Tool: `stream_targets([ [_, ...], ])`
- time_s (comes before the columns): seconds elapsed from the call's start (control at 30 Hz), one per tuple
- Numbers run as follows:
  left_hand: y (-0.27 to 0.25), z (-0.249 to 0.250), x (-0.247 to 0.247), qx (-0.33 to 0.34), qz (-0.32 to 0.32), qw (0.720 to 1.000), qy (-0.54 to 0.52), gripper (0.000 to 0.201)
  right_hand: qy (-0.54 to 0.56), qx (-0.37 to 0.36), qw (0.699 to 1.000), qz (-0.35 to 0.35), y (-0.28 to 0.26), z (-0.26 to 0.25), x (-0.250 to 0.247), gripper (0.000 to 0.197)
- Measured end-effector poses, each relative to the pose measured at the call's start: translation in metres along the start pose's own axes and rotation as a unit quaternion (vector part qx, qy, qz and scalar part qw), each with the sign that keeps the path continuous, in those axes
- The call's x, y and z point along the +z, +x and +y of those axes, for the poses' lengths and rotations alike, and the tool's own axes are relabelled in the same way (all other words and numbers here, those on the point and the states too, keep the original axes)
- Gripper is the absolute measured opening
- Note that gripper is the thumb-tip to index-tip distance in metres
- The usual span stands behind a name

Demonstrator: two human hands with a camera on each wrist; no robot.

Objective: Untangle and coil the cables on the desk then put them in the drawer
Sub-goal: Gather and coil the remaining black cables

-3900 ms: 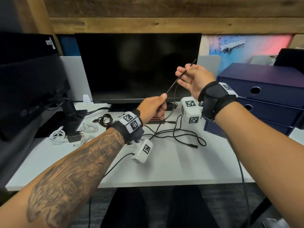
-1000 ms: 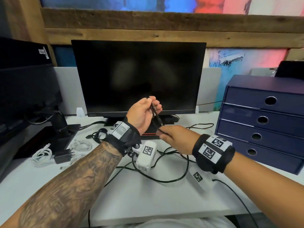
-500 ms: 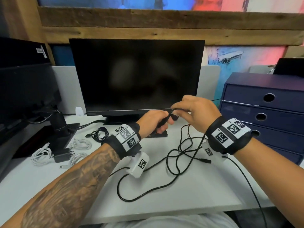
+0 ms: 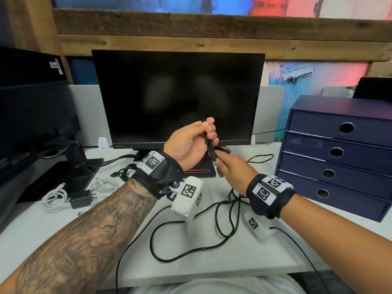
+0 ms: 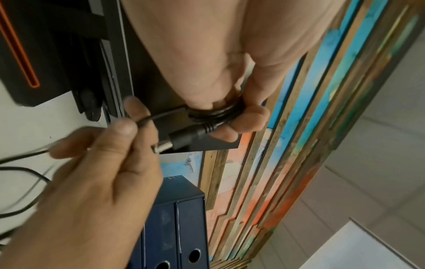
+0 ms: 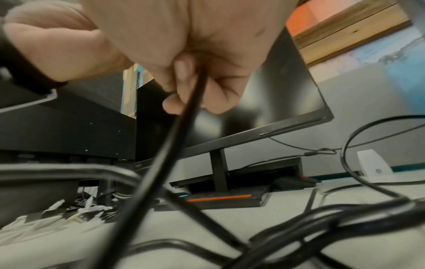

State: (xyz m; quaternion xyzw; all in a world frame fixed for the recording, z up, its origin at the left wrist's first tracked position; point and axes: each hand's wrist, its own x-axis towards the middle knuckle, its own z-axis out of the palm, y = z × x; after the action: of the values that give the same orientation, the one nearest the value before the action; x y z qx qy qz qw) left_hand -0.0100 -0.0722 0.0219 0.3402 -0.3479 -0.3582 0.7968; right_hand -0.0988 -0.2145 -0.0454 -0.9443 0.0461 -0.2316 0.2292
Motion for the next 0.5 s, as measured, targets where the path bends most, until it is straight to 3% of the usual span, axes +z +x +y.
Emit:
stream_targets([
  [0.1, 0.003, -0.001, -0.007, 0.041, 0.061, 0.997, -0.018, 0.018, 0.013, 0.025, 0.998, -0.064, -0.003, -0.010, 0.010, 0.032],
  [0.27, 0.007, -0.010, -0.022, 0.071, 0.120, 0.990, 0.002, 0.021, 0.056, 0.013, 0.988, -0.144, -0.012, -0.030, 0.008, 0.024],
  [0.4, 0.008, -0.018, -0.029, 0.096, 0.131, 0.979, 0.124, 0.018, -0.029, -0.028, 0.996, -0.079, -0.008, -0.034, -0.009, 0.020],
  [0.5, 0.005, -0.018, -0.026, 0.094, 0.105, 0.958, 0.250, 0.019, -0.164, -0.067, 0.984, -0.016, -0.006, -0.033, -0.029, 0.021],
])
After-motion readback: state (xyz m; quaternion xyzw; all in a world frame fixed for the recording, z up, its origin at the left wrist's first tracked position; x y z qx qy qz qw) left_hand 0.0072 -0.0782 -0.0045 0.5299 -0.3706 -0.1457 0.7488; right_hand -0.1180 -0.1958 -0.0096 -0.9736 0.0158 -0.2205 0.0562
